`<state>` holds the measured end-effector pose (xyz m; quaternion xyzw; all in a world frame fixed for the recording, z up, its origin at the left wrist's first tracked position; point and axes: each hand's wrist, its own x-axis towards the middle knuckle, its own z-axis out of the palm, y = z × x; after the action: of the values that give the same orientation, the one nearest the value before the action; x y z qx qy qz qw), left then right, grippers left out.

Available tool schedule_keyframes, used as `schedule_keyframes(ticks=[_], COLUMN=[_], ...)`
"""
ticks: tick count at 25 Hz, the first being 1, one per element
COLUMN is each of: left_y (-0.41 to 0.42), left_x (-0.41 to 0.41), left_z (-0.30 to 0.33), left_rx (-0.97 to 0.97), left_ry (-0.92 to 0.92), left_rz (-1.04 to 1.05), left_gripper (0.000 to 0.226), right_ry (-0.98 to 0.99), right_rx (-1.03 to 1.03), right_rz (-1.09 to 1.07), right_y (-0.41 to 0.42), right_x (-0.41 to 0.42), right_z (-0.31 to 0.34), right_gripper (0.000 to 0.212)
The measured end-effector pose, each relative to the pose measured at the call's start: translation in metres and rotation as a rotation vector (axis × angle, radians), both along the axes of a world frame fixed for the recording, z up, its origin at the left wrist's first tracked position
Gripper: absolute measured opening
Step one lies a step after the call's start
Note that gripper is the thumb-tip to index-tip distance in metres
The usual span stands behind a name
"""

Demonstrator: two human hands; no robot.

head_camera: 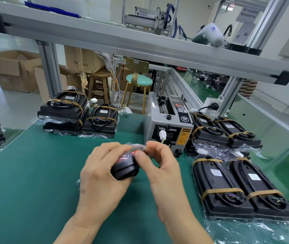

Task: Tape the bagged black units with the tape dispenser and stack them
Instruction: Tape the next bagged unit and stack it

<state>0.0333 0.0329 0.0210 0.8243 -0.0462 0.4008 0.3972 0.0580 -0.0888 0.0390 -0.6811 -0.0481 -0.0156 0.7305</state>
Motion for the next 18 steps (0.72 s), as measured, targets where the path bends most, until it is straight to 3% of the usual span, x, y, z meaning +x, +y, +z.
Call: schedule_keyframes(ticks=[4,8,11,12,15,16,18], left_y=[0.004,0.014,0.029,0.034,0.039,0.036,0.030], left_x=[-0.002,-0.002,-0.002,-0.001,0.003,0.004,0.005], left_z=[-0.002,0.000,0.000,-0.001,-0.007,-0.009,-0.016], left_rx=[0.006,-0.037,-0.243,-0.346,-0.733,-0.845,-1.003], left_ry=[0.043,0.070,0.075,0.078,0.060,0.047,0.055], left_rz=[-0.039,-0.104,-0.165,-0.183,-0.362,-0.432,-0.507], left_gripper=[0.057,0.055,0.059,0.062,0.063,0.060,0.057], right_ry=[0.004,-0.128,-0.188,-0.149,-0.003,0.000,-0.046], right_rx=[0.014,-0.245,-0.195,-0.191,-0.337,-0.364,-0.368], right_rz=[-0.026,0.046,-0.182,-0.210,0.097,0.220,0.387], right_y=[-0.001,-0.001,-0.023,-0.032,-0.047,-0.046,-0.044], right_x=[0.000,-0.006,0.007,0.013,0.022,0.024,0.030], right_z=[-0.004,-0.005,-0.015,-0.020,-0.033,-0.034,-0.031], right_gripper=[0.018,0.055,0.040,0.045,0.096,0.104,0.090])
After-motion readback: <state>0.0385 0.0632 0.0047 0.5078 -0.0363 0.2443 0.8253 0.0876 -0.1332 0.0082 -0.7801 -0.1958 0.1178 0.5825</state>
